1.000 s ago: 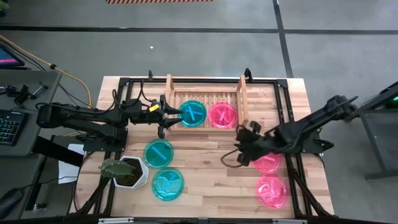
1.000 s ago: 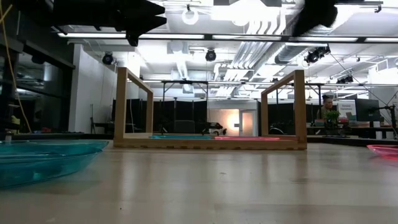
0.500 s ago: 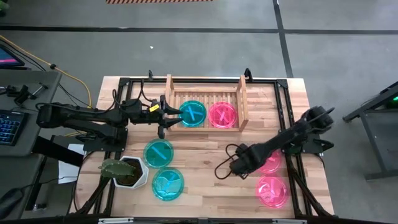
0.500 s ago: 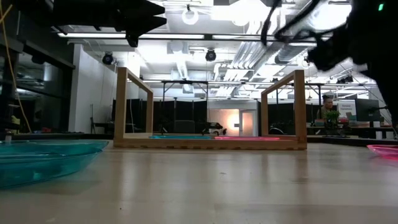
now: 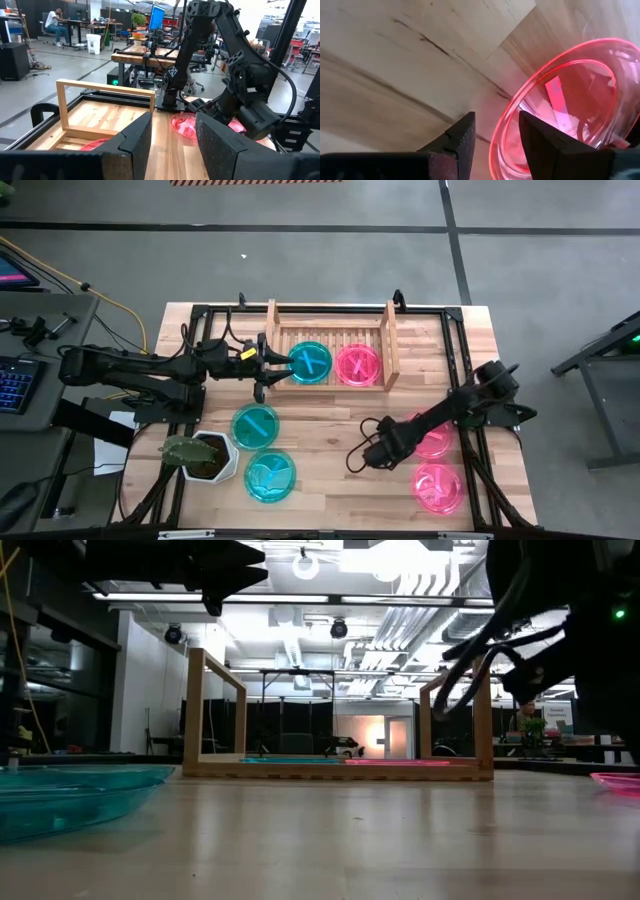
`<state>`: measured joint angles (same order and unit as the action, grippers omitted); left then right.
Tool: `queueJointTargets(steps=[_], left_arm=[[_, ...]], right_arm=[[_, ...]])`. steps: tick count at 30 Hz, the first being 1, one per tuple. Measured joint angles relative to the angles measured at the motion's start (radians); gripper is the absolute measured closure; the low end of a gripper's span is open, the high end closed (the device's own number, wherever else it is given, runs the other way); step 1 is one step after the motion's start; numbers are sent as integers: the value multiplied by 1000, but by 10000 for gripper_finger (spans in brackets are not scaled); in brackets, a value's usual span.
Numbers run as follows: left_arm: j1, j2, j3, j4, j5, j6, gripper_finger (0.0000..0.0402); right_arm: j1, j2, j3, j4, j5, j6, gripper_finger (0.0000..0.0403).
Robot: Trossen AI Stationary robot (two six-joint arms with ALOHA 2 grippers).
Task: Place and stack plates onto a shelf
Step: Stack the pink plate on top of the pink plates on the shelf
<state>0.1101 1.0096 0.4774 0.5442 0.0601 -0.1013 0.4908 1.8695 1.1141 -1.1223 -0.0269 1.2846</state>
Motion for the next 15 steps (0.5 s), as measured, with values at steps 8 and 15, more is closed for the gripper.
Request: queueJointTargets(steps=[8,15], left_arm=[[0,0,0,-1,0,0,261],[0,0,0,-1,0,0,261]], right_arm=[[0,44,6,-18,-4,-6,273],[0,51,0,-87,46,-29,362]])
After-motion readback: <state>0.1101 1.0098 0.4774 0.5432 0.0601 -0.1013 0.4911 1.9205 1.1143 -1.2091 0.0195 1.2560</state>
